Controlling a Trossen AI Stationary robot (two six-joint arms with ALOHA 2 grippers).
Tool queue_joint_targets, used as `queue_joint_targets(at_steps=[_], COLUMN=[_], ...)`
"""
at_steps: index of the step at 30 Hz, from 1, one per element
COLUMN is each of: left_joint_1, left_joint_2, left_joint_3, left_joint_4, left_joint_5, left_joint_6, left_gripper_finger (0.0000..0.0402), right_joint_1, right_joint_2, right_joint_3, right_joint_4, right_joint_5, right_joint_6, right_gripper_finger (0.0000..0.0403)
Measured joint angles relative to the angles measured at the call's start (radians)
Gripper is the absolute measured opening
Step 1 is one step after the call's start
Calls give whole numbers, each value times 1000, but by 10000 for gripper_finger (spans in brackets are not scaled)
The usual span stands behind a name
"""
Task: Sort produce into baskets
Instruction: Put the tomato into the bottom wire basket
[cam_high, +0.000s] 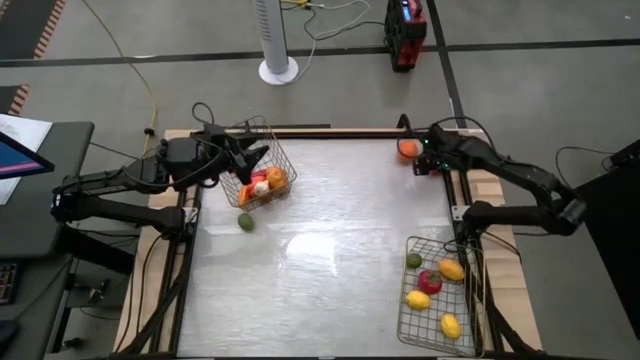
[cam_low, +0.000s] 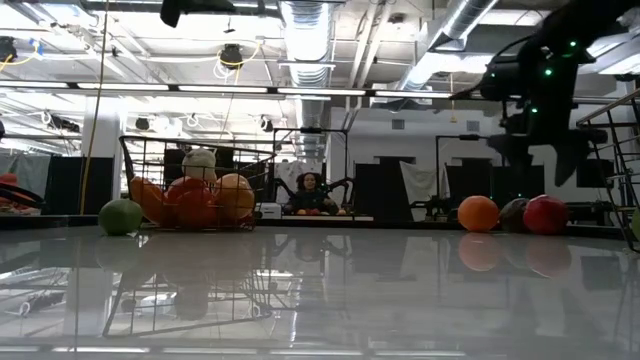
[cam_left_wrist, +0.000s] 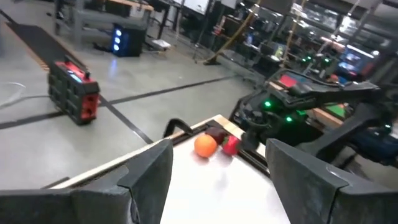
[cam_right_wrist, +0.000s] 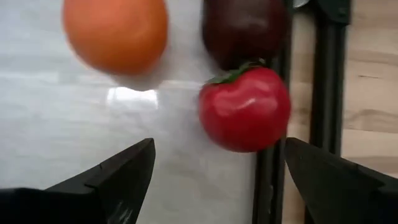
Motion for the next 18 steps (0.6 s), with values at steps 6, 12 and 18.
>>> queue_joint_targets(at_steps=[6,12,18], left_joint_1=[0,0,0], left_joint_2=[0,0,0], left_joint_3=[0,0,0], left_joint_4=[-27,-40,-43], left_joint_5=[21,40,71], left_joint_6=[-12,-6,17], left_gripper_finger=[245,245,245], right_joint_1=[-49,-103,-134], right_joint_2=[-17,-11,-11], right_joint_3=[-43,-73,-126], right_joint_4=[21,84,193], right_joint_5=[19,-28,-37], right_joint_6=[49,143,220], right_gripper_finger=[384,385,384])
